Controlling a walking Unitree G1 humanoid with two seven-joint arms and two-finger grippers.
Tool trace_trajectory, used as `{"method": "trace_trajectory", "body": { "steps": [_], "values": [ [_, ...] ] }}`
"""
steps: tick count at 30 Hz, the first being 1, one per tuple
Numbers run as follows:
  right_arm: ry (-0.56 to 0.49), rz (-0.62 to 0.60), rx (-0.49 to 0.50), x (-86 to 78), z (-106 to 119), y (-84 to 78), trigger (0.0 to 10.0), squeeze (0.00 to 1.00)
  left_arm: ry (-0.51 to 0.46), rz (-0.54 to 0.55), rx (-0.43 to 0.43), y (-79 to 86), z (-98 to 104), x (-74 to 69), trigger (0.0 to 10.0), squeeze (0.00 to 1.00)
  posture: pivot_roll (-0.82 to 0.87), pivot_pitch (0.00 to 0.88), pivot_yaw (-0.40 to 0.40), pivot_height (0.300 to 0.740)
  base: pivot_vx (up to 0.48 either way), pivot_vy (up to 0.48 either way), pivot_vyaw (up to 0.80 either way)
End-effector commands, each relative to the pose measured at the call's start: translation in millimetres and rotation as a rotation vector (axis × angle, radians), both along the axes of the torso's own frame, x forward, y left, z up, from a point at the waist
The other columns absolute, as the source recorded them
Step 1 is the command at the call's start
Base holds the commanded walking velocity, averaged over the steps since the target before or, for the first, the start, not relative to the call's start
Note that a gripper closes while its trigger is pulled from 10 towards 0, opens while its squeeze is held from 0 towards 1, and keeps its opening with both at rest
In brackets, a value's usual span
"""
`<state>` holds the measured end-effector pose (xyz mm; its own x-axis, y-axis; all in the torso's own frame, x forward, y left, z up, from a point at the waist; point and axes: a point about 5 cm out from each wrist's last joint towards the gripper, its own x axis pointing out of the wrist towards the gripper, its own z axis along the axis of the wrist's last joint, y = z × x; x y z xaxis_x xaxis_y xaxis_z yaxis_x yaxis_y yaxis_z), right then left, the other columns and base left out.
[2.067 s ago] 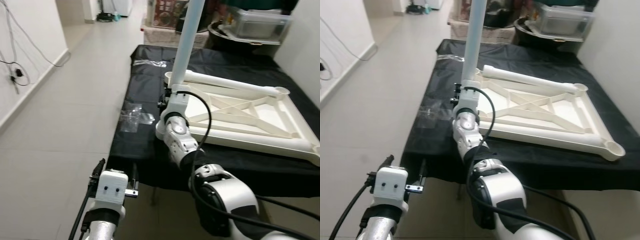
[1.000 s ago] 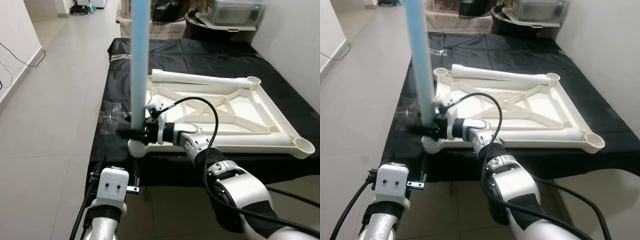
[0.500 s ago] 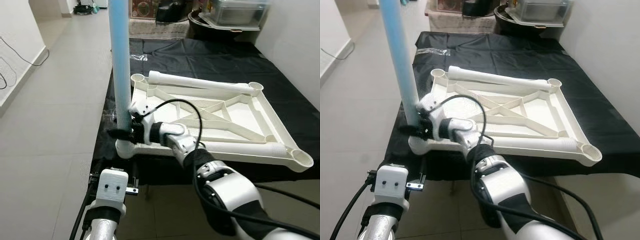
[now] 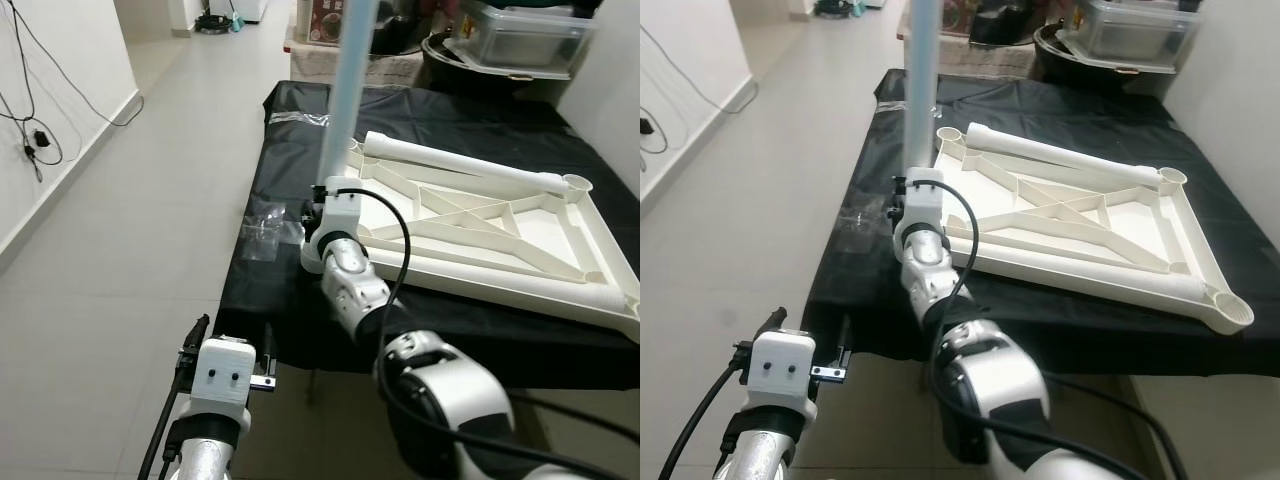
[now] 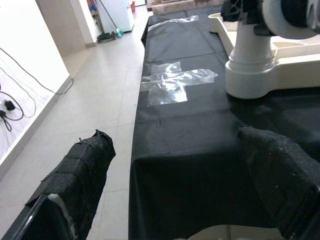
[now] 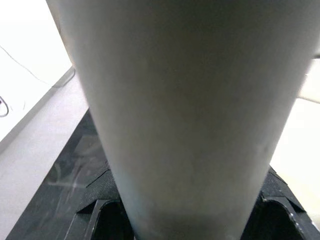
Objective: Building children table
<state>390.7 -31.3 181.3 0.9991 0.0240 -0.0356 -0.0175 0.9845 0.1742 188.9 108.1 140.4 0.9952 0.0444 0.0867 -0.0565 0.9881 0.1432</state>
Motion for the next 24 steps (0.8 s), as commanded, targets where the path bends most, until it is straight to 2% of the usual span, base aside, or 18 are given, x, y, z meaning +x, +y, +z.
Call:
{"method": "trace_trajectory", "body": {
  "steps": [1, 3, 4, 5, 6, 12, 13, 14, 15, 16, 17, 19, 20, 22, 23, 24],
  "values": [
    [-0.013, 0.010, 0.153, -8.4, -6.2, 9.3, 3.0, 0.00, 0.006, -0.008, -0.031, -6.4, -0.5, -1.1, 10.0, 0.00, 0.13, 0.083, -0.087, 0.740, 0.000, 0.000, 0.00],
    [-0.013, 0.010, 0.153, -8.4, -6.2, 9.3, 3.0, 0.00, 0.006, -0.008, -0.031, -6.4, -0.5, -1.1, 10.0, 0.00, 0.13, 0.083, -0.087, 0.740, 0.000, 0.000, 0.00],
    [-0.057, 0.057, 0.162, -10.6, -2.3, 15.4, 3.0, 0.00, 0.006, -0.008, -0.031, -6.5, -0.5, -0.7, 10.0, 0.00, 0.13, 0.083, -0.087, 0.740, 0.000, 0.000, 0.00],
    [-0.093, 0.100, 0.160, -12.9, 0.7, 20.6, 10.0, 0.00, 0.006, -0.008, -0.031, -6.2, -0.8, -0.1, 10.0, 0.00, 0.13, 0.083, -0.082, 0.740, 0.000, 0.000, 0.00],
    [-0.132, 0.161, 0.140, -14.4, 2.6, 22.8, 10.0, 1.00, 0.007, -0.009, -0.031, -5.7, -0.9, 0.5, 10.0, 0.00, 0.12, 0.080, -0.077, 0.740, 0.000, 0.000, 0.00],
    [-0.181, 0.275, 0.078, -13.3, 2.7, 16.8, 10.0, 0.98, 0.009, -0.012, -0.029, -5.2, -1.5, 1.5, 10.0, 0.00, 0.12, 0.081, -0.077, 0.740, 0.000, 0.000, 0.00],
    [-0.168, 0.348, 0.109, -10.8, 3.1, 13.6, 10.0, 0.00, 0.009, -0.013, -0.028, -5.1, -1.7, 1.7, 10.0, 0.00, 0.12, 0.080, -0.072, 0.740, 0.000, 0.000, 0.00],
    [-0.156, 0.441, 0.147, -8.9, 4.3, 11.8, 10.0, 0.00, 0.009, -0.013, -0.028, -4.9, -1.8, 1.9, 10.0, 0.00, 0.12, 0.081, -0.071, 0.740, 0.000, 0.000, 0.00],
    [-0.156, 0.441, 0.147, -8.9, 4.3, 11.8, 10.0, 0.00, 0.009, -0.013, -0.028, -4.9, -1.8, 1.9, 10.0, 0.00, 0.12, 0.081, -0.071, 0.740, 0.000, 0.000, 0.00],
    [-0.143, 0.545, 0.177, -8.2, 5.1, 11.4, 10.0, 0.00, 0.010, -0.014, -0.026, -4.9, -2.0, 2.0, 10.0, 0.00, 0.12, 0.081, -0.071, 0.740, 0.000, 0.000, 0.00],
    [-0.143, 0.545, 0.177, -8.2, 5.1, 11.4, 10.0, 0.00, 0.010, -0.014, -0.026, -4.9, -2.0, 2.0, 10.0, 0.00, 0.12, 0.081, -0.071, 0.740, 0.000, 0.000, 0.00],
    [-0.116, 0.793, 0.135, -9.2, 5.2, 8.7, 10.0, 0.00, 0.011, -0.015, -0.025, -5.1, -2.1, 2.1, 10.0, 0.00, 0.12, 0.083, -0.070, 0.740, 0.000, 0.000, 0.00],
    [-0.116, 0.793, 0.135, -9.2, 5.2, 8.7, 10.0, 0.00, 0.011, -0.015, -0.025, -5.1, -2.1, 2.1, 10.0, 0.00, 0.12, 0.083, -0.070, 0.740, 0.000, 0.000, 0.00],
    [-0.091, 0.960, 0.090, -11.9, 5.7, 8.1, 10.0, 0.00, 0.007, -0.015, -0.027, -5.3, -0.9, 1.5, 10.0, 0.00, 0.12, 0.089, -0.073, 0.740, 0.000, 0.000, 0.00],
    [-0.091, 0.960, 0.090, -11.9, 5.7, 8.1, 10.0, 0.00, 0.007, -0.015, -0.027, -5.3, -0.9, 1.5, 10.0, 0.00, 0.12, 0.089, -0.073, 0.740, 0.000, 0.000, 0.00],
    [-0.090, 1.036, 0.075, -14.6, 6.1, 10.3, 10.0, 0.00, 0.007, -0.015, -0.027, -5.4, -0.6, 1.2, 10.0, 0.00, 0.13, 0.093, -0.073, 0.740, 0.000, 0.000, 0.00]
  ]
}}
